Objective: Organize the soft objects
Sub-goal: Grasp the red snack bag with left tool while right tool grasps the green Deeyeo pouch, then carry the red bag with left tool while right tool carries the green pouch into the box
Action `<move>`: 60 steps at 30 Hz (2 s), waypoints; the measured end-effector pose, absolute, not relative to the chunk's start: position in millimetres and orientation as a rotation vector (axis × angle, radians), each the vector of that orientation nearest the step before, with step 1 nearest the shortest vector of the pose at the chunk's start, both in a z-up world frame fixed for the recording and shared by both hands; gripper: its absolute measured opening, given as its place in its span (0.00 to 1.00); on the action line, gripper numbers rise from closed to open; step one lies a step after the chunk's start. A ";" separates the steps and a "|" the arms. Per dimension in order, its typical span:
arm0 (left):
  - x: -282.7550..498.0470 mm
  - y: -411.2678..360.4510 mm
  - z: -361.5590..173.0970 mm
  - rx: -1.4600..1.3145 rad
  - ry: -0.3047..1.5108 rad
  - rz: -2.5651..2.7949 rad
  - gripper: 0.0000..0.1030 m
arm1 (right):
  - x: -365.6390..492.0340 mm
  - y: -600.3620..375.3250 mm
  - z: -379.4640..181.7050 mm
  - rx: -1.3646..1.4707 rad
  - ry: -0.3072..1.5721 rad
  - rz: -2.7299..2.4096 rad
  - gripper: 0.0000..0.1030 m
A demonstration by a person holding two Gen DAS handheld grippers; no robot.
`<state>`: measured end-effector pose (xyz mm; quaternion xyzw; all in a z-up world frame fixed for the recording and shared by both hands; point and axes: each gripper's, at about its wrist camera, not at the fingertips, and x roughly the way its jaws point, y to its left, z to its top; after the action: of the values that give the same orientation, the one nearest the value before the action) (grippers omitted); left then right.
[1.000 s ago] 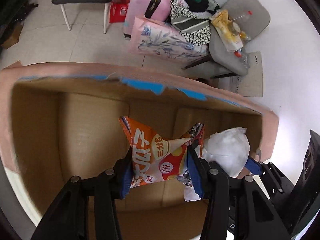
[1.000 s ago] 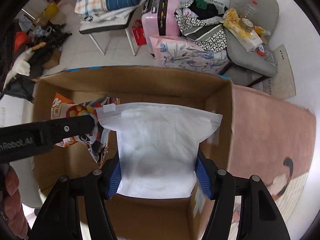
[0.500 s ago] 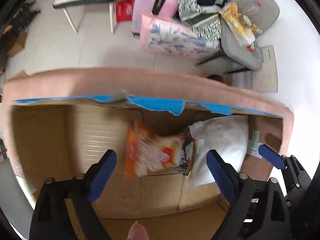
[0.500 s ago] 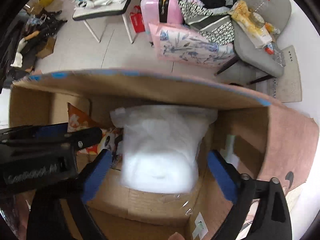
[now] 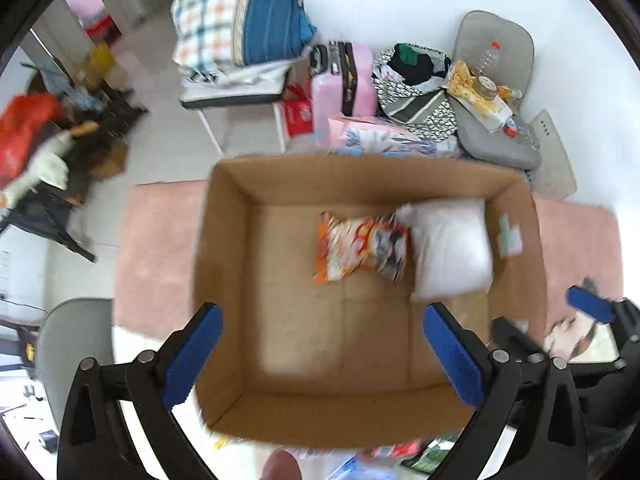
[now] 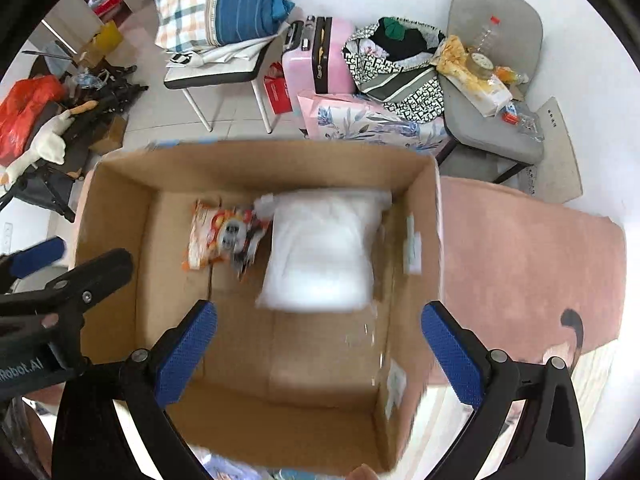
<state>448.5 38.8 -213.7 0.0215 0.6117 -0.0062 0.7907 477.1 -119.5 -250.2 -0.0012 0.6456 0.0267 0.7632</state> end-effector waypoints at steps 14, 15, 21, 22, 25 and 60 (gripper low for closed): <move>302.0 88.8 -308.2 0.340 1.443 0.030 0.99 | 308.3 -124.4 -306.3 0.093 1.524 -0.077 1.00; 301.2 92.7 -315.0 0.350 1.453 0.027 0.99 | 305.2 -123.1 -316.8 0.096 1.539 -0.092 0.99; 296.8 95.3 -325.1 0.273 1.475 -0.028 0.92 | 292.7 -113.7 -366.6 0.155 1.633 -0.122 0.74; 296.3 89.6 -323.2 0.261 1.476 -0.050 0.92 | 290.3 -113.4 -371.5 0.151 1.644 -0.131 0.65; 296.7 63.9 -317.5 0.208 1.490 -0.120 0.79 | 278.8 -122.3 -383.2 0.186 1.671 -0.147 0.45; 241.2 3.0 -404.3 0.008 1.765 -0.145 0.41 | 192.5 -171.5 -419.1 0.275 1.807 0.068 0.44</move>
<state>241.2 3.0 -404.3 0.0037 0.7717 -0.0634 0.6328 192.5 -171.5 -419.1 0.1193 0.7826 0.0295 0.6103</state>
